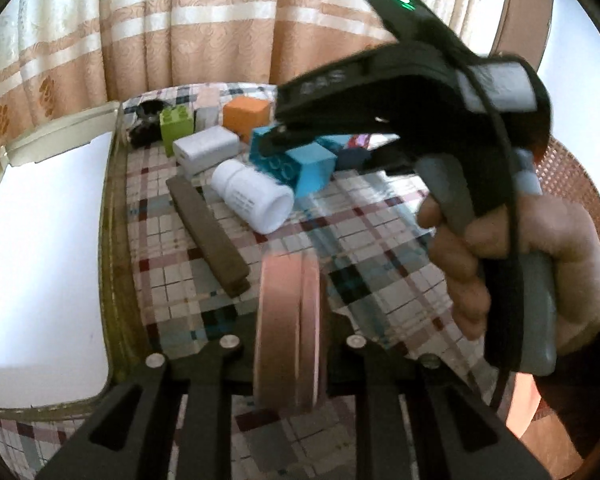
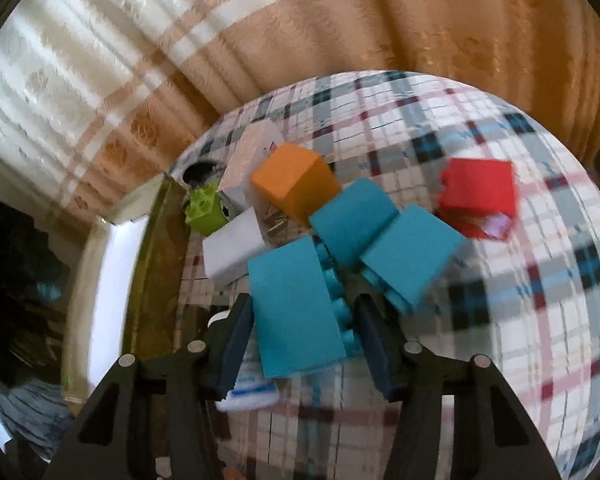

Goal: Organize rigid objects
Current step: 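Grasp the large blue brick with the right tool while the left tool holds the frame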

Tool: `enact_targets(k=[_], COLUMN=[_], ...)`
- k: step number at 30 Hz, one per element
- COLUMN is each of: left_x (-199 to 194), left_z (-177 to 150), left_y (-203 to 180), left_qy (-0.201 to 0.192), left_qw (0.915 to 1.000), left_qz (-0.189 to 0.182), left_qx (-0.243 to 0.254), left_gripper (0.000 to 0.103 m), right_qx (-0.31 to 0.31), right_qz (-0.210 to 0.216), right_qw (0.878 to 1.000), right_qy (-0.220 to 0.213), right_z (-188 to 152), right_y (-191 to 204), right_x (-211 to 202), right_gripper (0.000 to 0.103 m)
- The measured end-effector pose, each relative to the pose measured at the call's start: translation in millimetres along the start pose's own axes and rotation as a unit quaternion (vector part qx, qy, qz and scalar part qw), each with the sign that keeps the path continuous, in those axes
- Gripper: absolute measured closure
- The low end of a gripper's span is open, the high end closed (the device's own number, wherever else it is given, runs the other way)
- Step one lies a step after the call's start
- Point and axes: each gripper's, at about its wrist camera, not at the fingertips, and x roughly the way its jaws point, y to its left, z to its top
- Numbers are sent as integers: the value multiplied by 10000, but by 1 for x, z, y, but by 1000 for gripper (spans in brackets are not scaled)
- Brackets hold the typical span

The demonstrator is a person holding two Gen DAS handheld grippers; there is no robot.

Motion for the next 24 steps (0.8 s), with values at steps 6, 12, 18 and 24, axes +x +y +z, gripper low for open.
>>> enact_targets(k=[6, 12, 18, 24], left_x=[-19, -34, -46, -67], left_z=[3, 0, 3, 12], left_y=[2, 3, 1, 9], left_qy=[-267, -419, -576, -732], left_qw=[9996, 9990, 9983, 9973], left_qz=[-117, -133, -122, 61], left_qx=[10, -26, -16, -52], left_gripper=[86, 86, 86, 86], right_qx=[270, 497, 546, 444], right_qz=[166, 217, 85, 93], right_qw=[9990, 9973, 9970, 9964], right_qy=[-309, -501, -535, -722], right_z=[-13, -36, -54, -51], right_y=[-10, -20, -23, -8], right_x=[-36, -60, -70, -85], right_gripper=[49, 48, 48, 48])
